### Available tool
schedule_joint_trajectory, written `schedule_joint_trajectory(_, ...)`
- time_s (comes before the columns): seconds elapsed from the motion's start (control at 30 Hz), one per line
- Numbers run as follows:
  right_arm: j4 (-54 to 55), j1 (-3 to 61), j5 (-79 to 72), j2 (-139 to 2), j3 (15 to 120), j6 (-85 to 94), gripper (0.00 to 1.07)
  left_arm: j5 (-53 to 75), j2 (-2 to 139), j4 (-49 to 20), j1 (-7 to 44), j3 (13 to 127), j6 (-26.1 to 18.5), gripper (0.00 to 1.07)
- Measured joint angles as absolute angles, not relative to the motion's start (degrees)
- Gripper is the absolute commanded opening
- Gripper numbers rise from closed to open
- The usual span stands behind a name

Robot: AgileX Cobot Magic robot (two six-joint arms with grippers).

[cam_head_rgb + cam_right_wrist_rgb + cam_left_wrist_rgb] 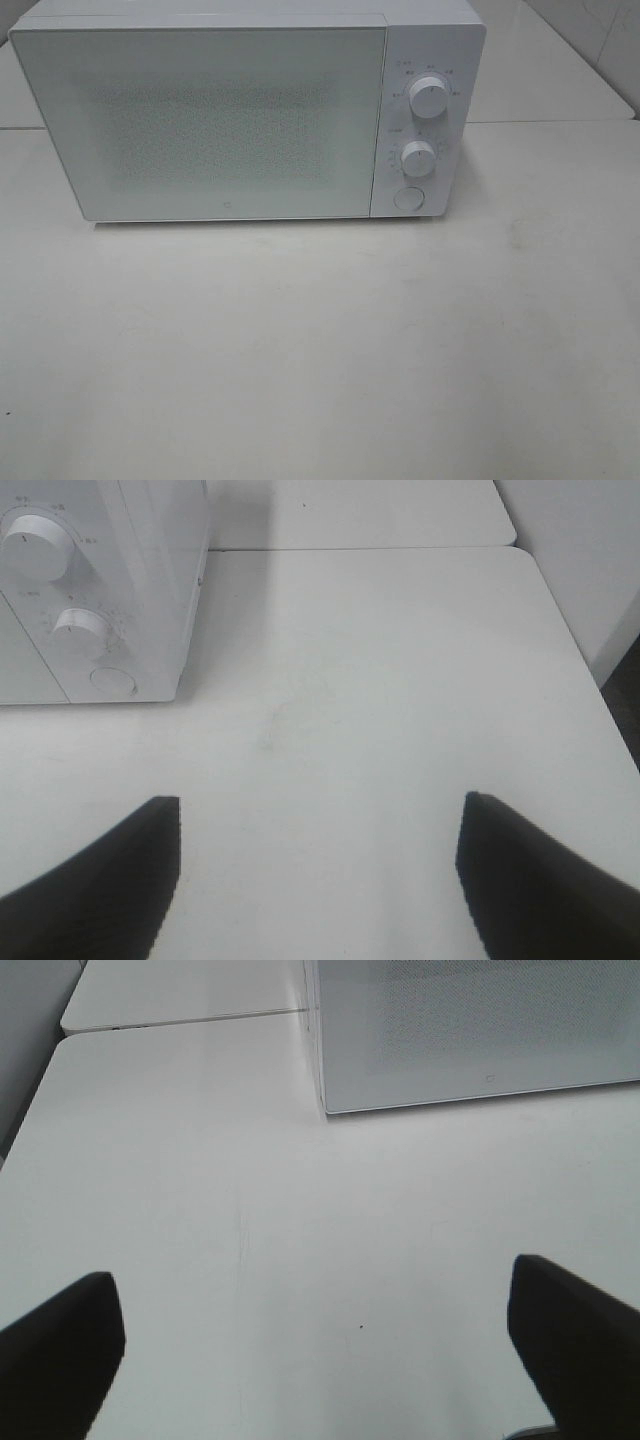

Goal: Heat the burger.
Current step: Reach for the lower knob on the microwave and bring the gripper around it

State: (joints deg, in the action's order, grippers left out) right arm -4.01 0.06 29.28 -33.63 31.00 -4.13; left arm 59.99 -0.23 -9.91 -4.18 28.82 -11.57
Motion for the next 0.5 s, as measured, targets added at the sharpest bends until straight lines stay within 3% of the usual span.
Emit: schedule_joint_trajectory(0.5,-3.95,0.06,11.12,-49.62,31.00,-5.27,0.74,59.99,-0.23,-9.91,-4.18,28.82,-11.57,0.98)
